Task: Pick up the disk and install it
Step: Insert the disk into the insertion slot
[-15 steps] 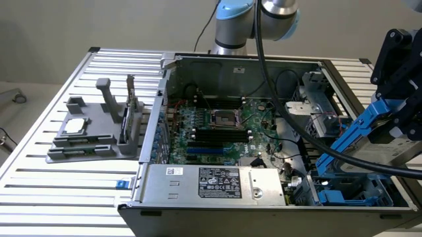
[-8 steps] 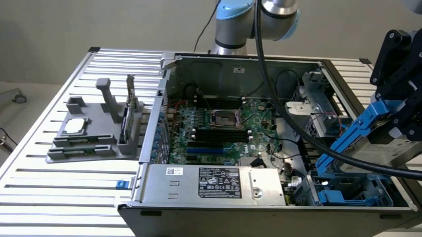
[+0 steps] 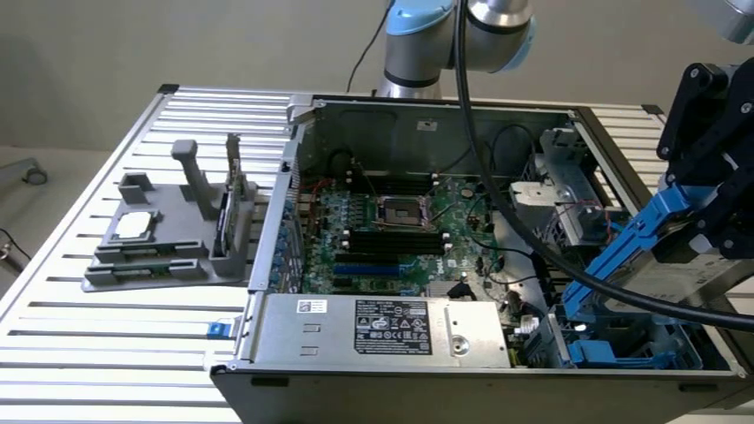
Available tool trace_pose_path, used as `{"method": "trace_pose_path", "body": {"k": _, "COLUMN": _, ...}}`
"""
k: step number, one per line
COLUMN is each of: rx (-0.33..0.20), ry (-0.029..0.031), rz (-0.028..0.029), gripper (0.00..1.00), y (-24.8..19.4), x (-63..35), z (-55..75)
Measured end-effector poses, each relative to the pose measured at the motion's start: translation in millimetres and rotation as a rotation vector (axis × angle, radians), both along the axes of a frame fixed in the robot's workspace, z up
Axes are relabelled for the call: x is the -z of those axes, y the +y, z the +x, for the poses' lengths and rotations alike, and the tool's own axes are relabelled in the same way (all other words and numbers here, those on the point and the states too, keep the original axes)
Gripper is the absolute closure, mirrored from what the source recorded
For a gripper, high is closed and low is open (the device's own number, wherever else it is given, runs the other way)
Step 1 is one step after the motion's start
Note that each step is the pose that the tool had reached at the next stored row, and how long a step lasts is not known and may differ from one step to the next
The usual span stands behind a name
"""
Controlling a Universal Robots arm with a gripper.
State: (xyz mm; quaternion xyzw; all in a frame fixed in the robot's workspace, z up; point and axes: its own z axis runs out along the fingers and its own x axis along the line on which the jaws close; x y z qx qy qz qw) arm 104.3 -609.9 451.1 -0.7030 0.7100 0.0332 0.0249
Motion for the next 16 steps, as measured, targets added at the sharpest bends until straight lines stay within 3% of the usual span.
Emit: {"method": "trace_pose_path", "body": {"k": 16, "rx": 0.0, "ry": 0.0, "rz": 0.0, "gripper": 0.67, "y": -1.2, "x": 11.6, "z": 3.6}}
